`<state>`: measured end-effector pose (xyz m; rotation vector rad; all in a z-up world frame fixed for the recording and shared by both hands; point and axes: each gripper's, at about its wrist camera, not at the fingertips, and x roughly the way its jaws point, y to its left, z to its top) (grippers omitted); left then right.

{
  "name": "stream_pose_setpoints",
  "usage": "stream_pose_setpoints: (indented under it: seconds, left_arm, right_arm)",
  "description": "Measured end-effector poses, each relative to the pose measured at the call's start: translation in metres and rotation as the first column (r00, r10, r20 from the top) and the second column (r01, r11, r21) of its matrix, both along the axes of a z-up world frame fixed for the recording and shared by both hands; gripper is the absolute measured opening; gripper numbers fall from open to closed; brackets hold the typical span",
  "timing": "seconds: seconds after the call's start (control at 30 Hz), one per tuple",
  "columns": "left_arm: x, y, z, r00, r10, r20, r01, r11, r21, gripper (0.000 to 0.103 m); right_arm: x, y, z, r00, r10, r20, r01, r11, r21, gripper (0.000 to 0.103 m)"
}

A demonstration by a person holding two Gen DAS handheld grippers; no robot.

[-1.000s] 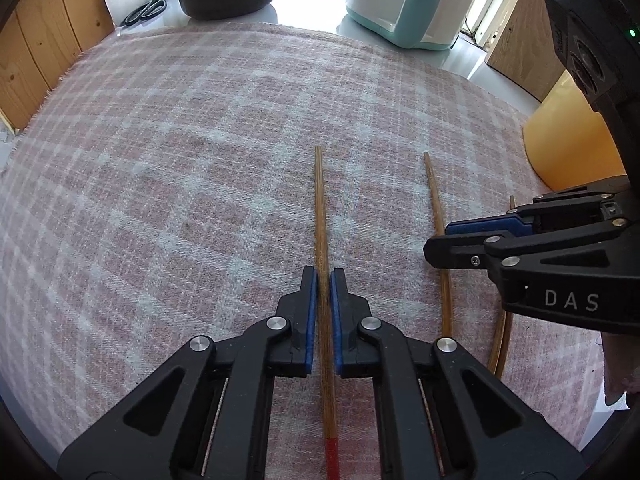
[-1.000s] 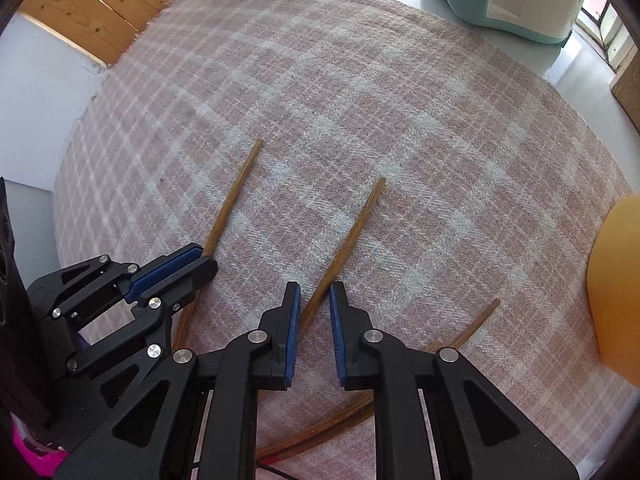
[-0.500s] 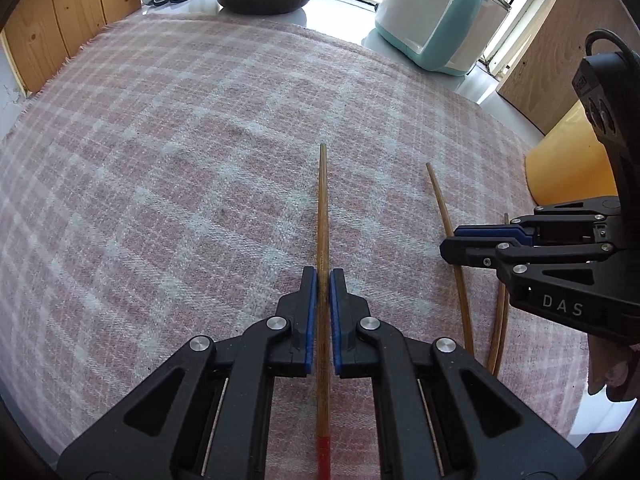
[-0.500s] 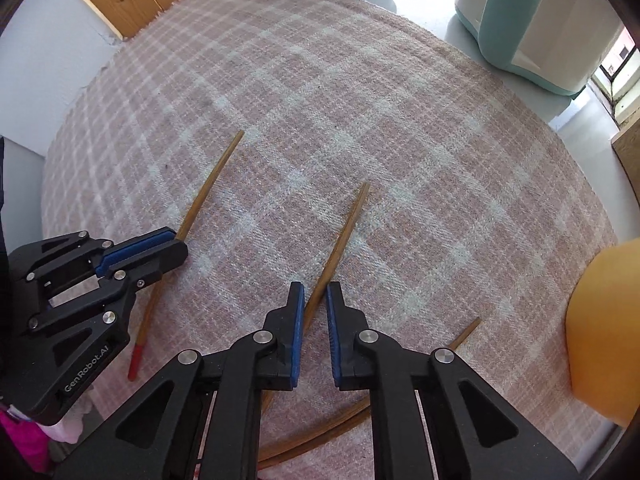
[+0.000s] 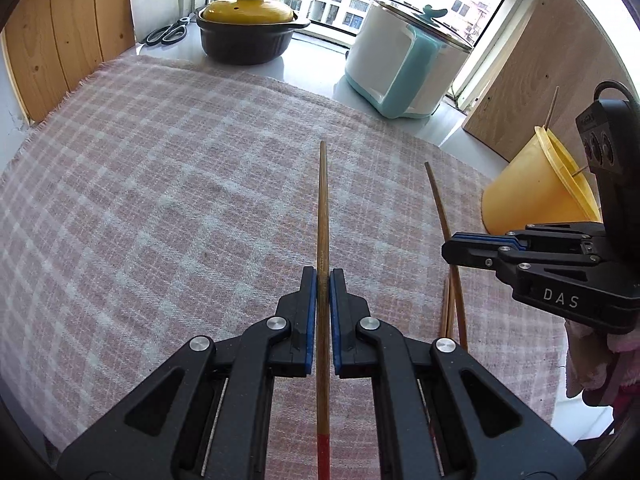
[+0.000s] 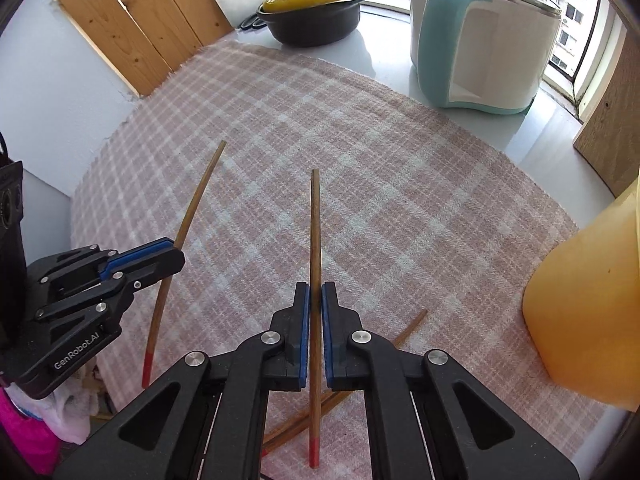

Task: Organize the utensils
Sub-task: 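Lift both chopsticks and carry them toward the yellow container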

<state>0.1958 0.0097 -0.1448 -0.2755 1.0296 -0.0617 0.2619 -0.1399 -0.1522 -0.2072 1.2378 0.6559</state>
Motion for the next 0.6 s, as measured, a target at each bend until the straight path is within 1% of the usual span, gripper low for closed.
stream_pose_setpoints:
  seconds: [0.23, 0.6]
  left_arm:
    - [0.003, -0.023, 0.031, 0.997, -0.041, 0.069, 0.041, 0.999, -0.008, 0.004]
    - [0.02, -0.064, 0.071, 0.981, -0.105, 0.163, 0.111, 0.993, -0.029, 0.004]
  right_arm:
    - [-0.006, -0.025, 0.032, 0.998, -0.01, 0.062, 0.008, 0.999, 0.035, 0.004]
    - [-0.005, -0.08, 0.086, 0.986, -0.087, 0.143, 0.072, 0.992, 0.102, 0.004]
